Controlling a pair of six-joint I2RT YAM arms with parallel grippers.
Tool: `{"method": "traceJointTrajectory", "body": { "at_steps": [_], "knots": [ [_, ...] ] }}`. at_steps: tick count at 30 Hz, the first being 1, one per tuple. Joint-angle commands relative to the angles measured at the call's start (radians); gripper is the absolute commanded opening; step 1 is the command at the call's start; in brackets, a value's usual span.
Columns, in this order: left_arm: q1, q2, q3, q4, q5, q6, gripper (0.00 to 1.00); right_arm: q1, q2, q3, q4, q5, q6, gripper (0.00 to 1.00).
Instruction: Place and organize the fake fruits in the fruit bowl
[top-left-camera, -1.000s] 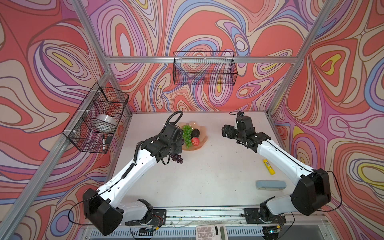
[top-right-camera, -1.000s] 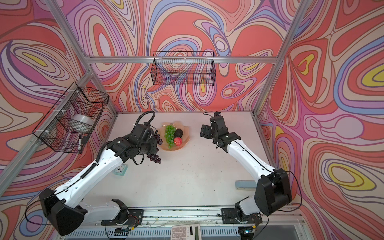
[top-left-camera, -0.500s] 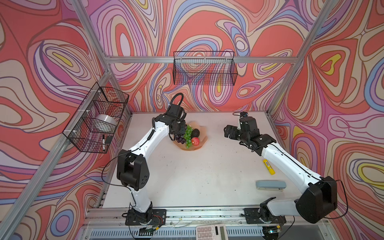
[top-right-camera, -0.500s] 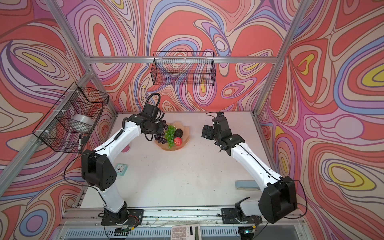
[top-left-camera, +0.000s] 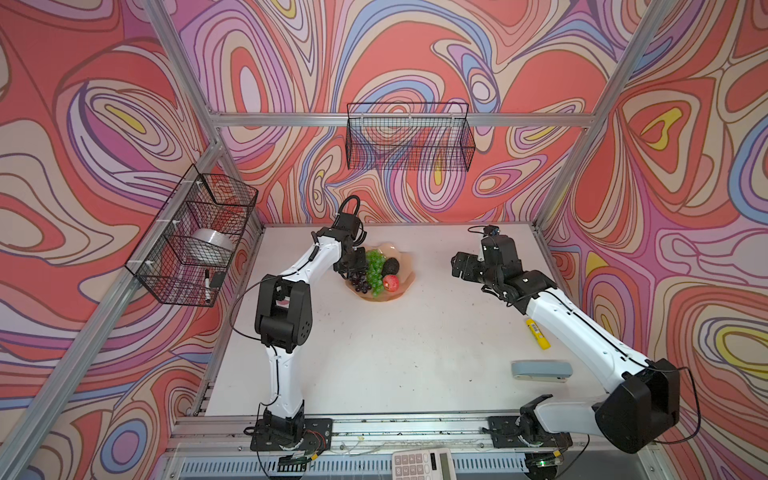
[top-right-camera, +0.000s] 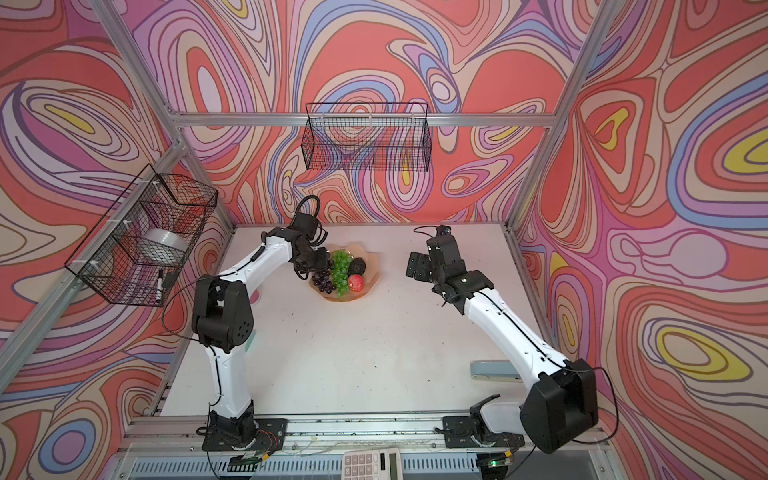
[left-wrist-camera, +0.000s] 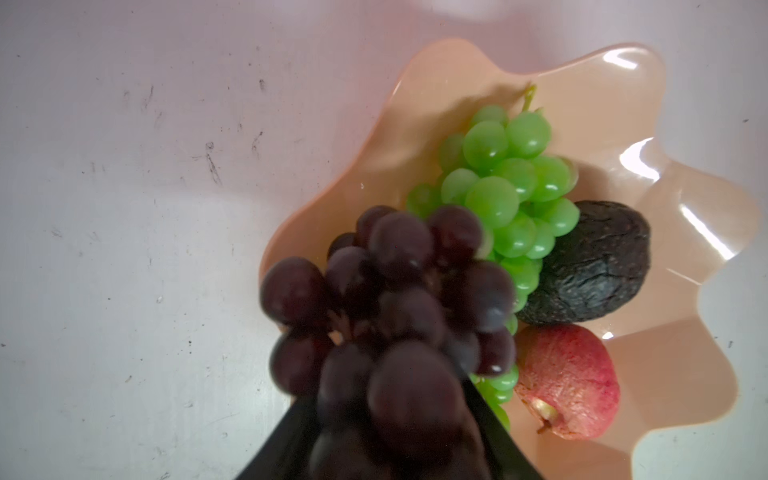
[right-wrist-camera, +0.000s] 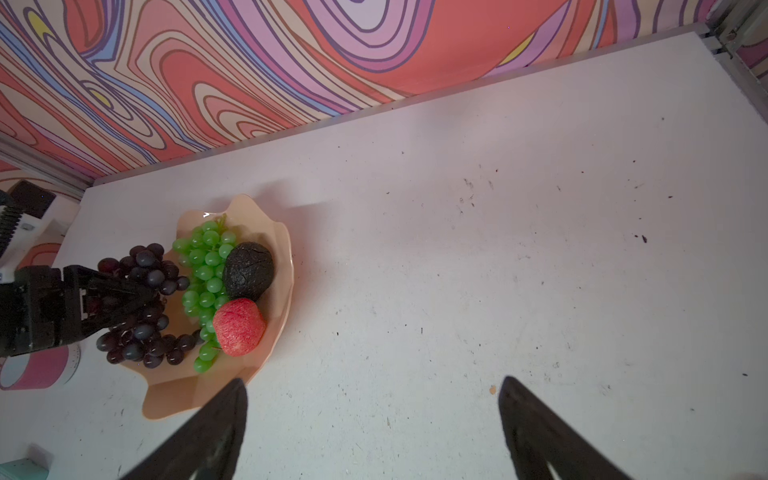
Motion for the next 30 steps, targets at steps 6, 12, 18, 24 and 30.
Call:
{"method": "traceJointTrajectory", "body": {
  "at_steps": [6, 12, 18, 24, 30],
  "knots": [
    [-0.002, 0.008, 0.018, -0.023, 0.010, -0.013, 0.81, -0.007, 0.010, 0.003, -0.012, 0.011, -0.008, 0.97],
    [-0.002, -0.061, -0.015, 0.020, 0.045, -0.013, 0.96, -0.007, 0.014, 0.014, -0.018, 0.020, -0.016, 0.98],
    [-0.001, -0.312, -0.195, 0.223, 0.070, 0.001, 1.00, -0.007, -0.022, 0.030, -0.020, 0.040, -0.076, 0.98],
    [-0.002, -0.682, -0.581, 0.604, -0.076, 0.079, 1.00, -0.023, -0.080, -0.036, 0.080, 0.109, -0.147, 0.98],
    [0.000, -0.865, -1.006, 1.066, -0.305, 0.354, 1.00, -0.106, -0.073, -0.214, 0.353, 0.211, -0.202, 0.98]
  ]
}}
